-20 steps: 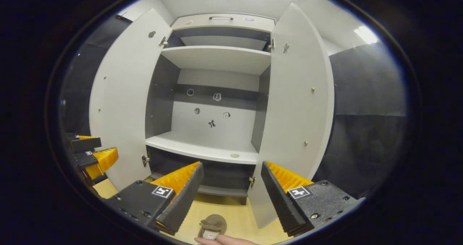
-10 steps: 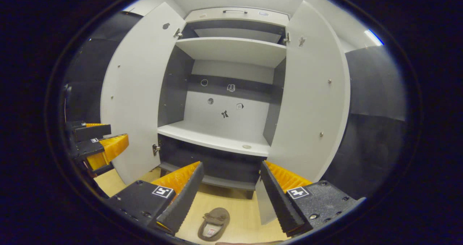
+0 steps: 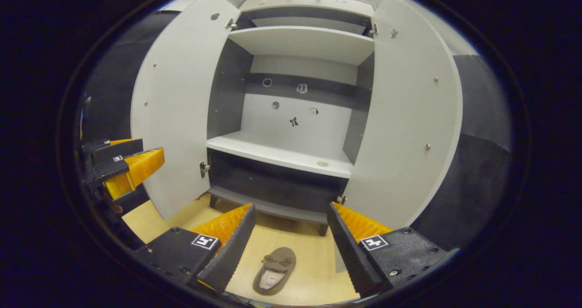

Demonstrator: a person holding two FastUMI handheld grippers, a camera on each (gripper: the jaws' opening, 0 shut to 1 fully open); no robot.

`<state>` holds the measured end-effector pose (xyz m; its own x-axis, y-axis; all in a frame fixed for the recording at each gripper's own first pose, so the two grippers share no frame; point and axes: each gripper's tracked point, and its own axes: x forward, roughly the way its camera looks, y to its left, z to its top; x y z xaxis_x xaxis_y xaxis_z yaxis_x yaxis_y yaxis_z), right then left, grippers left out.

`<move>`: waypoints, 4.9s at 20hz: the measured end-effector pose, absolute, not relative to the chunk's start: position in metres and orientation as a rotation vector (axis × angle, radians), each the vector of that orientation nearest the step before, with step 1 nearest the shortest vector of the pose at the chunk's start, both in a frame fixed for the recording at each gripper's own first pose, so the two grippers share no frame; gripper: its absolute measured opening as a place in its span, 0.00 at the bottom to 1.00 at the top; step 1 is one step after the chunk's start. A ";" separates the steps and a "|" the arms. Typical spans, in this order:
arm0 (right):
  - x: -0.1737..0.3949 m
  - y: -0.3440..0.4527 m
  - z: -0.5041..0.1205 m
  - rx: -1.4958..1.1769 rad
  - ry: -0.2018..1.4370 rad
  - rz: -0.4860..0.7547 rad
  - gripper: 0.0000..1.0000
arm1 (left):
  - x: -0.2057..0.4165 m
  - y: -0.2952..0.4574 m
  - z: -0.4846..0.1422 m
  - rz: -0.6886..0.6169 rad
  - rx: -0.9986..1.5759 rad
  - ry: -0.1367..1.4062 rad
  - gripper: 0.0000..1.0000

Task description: Grab one shoe with the right hand and put it into the shoe cabinet, grab the other shoe with the left hand and put it into the shoe cabinet; then close the right door with the right hand and the left door with the left hand.

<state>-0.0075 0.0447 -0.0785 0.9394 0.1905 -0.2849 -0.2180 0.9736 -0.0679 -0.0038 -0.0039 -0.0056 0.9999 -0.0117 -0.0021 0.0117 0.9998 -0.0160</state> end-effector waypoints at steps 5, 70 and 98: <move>-0.016 0.067 -0.148 -0.171 0.470 0.303 0.99 | -0.007 0.001 -0.020 -0.001 -0.003 0.041 0.96; 0.186 0.079 -0.005 -0.144 0.318 0.243 0.03 | -0.021 0.032 -0.097 0.064 -0.052 0.190 0.96; 0.210 0.061 0.122 -0.020 -0.045 0.242 0.63 | -0.033 0.025 -0.127 0.090 -0.051 0.299 0.97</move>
